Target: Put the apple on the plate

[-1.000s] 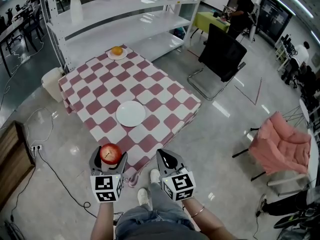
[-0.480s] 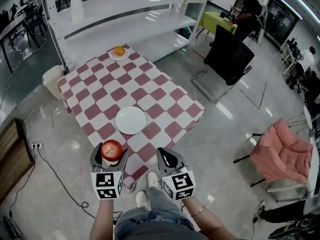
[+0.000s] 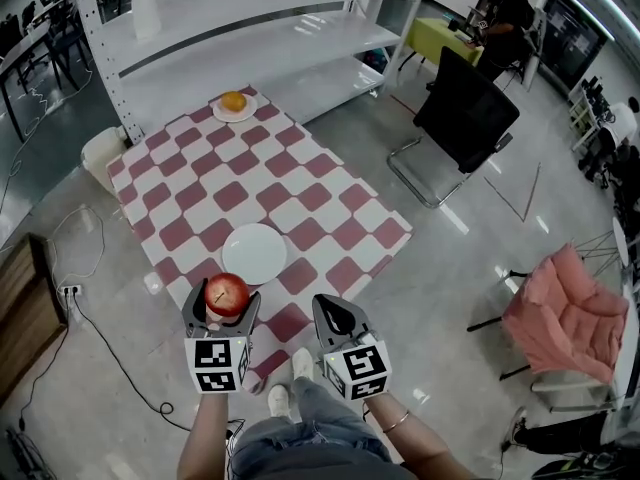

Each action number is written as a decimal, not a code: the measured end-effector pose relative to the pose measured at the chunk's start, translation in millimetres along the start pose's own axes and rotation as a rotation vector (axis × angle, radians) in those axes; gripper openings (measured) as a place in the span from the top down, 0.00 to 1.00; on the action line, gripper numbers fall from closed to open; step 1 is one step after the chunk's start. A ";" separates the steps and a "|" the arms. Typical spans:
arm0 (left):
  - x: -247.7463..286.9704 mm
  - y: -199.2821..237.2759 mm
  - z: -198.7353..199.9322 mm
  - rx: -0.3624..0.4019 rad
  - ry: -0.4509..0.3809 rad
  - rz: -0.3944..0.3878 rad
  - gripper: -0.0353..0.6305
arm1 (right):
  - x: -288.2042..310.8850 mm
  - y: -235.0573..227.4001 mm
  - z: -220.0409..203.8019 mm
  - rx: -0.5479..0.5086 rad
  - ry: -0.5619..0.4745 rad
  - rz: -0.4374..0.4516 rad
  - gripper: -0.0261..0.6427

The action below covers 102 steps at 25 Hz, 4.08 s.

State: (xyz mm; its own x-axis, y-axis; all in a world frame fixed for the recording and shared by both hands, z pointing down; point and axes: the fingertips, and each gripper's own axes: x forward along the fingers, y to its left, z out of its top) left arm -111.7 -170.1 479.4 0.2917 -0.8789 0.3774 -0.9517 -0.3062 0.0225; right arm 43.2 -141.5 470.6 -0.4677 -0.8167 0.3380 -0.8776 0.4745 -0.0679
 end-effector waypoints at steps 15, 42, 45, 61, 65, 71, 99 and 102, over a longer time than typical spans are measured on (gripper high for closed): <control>66.1 -1.8 -5.2 -0.012 0.059 0.020 0.31 | 48.2 -29.9 -8.5 0.008 0.048 0.048 0.94; 141.0 0.9 -29.2 0.042 0.113 0.028 0.31 | 90.4 -51.8 -23.0 0.020 0.106 0.080 0.94; 145.6 1.3 -32.2 0.044 0.120 0.031 0.31 | 92.6 -52.7 -24.7 0.021 0.111 0.080 0.94; 156.0 4.6 -41.9 0.086 0.146 0.058 0.31 | 99.3 -52.6 -33.3 0.031 0.133 0.096 0.94; 156.6 5.6 -44.2 0.090 0.154 0.068 0.31 | 97.6 -53.5 -34.6 0.032 0.135 0.096 0.94; 157.7 5.0 -46.9 0.083 0.163 0.063 0.31 | 95.8 -53.9 -37.9 0.034 0.148 0.097 0.94; 153.5 -0.3 -41.6 0.057 0.148 0.021 0.31 | 92.9 -42.6 -33.8 0.024 0.149 0.114 0.94; 147.7 0.3 -36.3 0.056 0.128 0.022 0.31 | 90.7 -40.3 -32.7 0.025 0.149 0.111 0.94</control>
State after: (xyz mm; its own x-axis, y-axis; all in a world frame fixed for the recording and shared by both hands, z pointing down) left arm -72.4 -286.8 568.8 0.2530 -0.8326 0.4928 -0.9498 -0.3107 -0.0372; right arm 39.6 -224.1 534.6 -0.5428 -0.7014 0.4619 -0.8248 0.5490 -0.1355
